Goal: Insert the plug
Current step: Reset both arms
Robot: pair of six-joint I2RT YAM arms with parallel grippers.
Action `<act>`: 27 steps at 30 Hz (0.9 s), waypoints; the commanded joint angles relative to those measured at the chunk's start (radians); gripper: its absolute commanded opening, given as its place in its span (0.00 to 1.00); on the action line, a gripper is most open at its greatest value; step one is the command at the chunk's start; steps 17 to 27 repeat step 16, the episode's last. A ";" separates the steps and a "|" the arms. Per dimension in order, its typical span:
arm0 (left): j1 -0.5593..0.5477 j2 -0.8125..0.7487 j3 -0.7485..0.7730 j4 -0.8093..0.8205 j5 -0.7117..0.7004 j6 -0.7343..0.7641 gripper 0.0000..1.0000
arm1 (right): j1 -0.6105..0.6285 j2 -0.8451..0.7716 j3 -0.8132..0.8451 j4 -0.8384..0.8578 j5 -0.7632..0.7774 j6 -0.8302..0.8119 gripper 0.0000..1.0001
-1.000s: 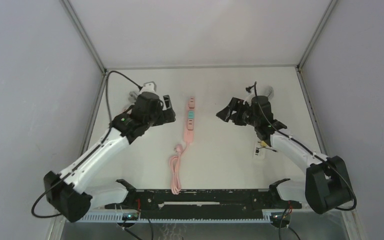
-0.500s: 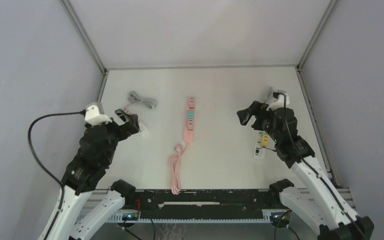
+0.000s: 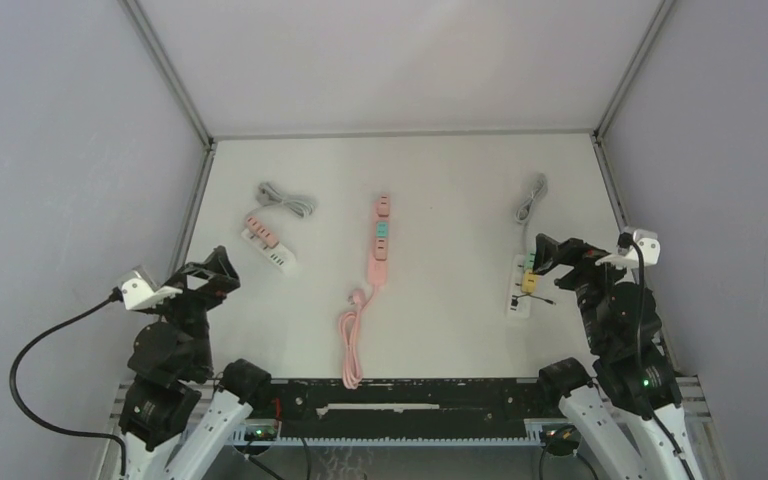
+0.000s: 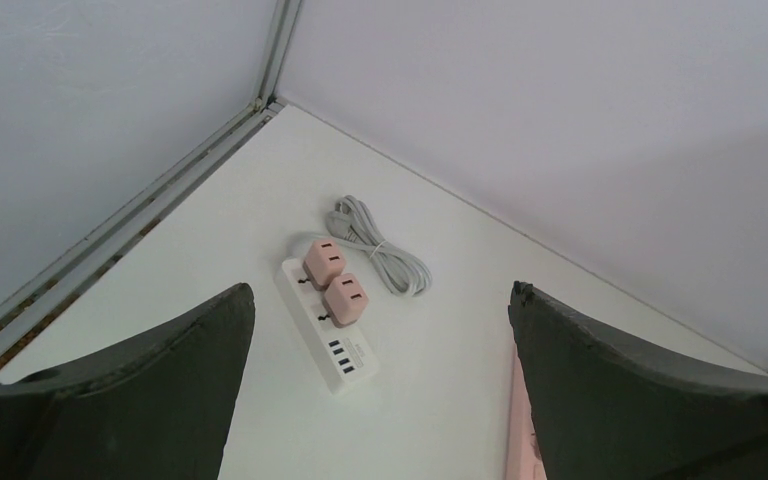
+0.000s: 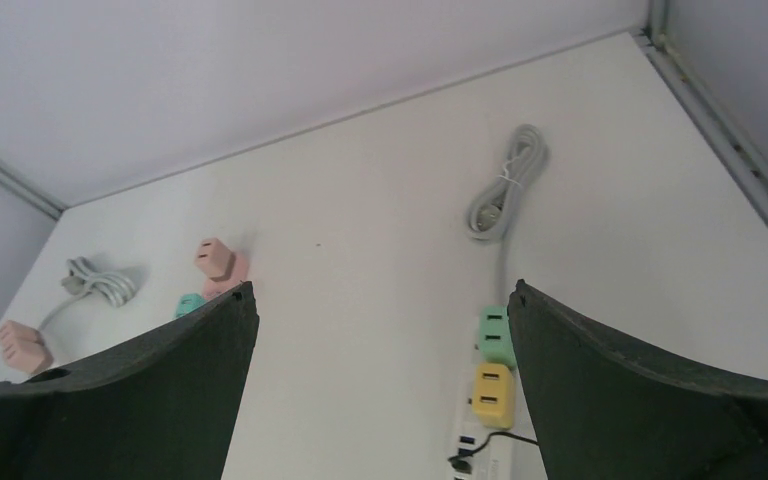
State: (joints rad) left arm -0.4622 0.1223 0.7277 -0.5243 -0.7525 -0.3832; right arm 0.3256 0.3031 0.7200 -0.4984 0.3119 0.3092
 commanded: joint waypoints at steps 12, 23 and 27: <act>0.074 0.042 -0.056 0.111 0.029 0.047 1.00 | -0.005 0.022 0.000 -0.053 0.094 -0.053 1.00; 0.077 0.052 -0.056 0.113 0.046 0.043 1.00 | -0.005 0.013 -0.002 -0.054 0.101 -0.051 1.00; 0.077 0.052 -0.056 0.113 0.046 0.043 1.00 | -0.005 0.013 -0.002 -0.054 0.101 -0.051 1.00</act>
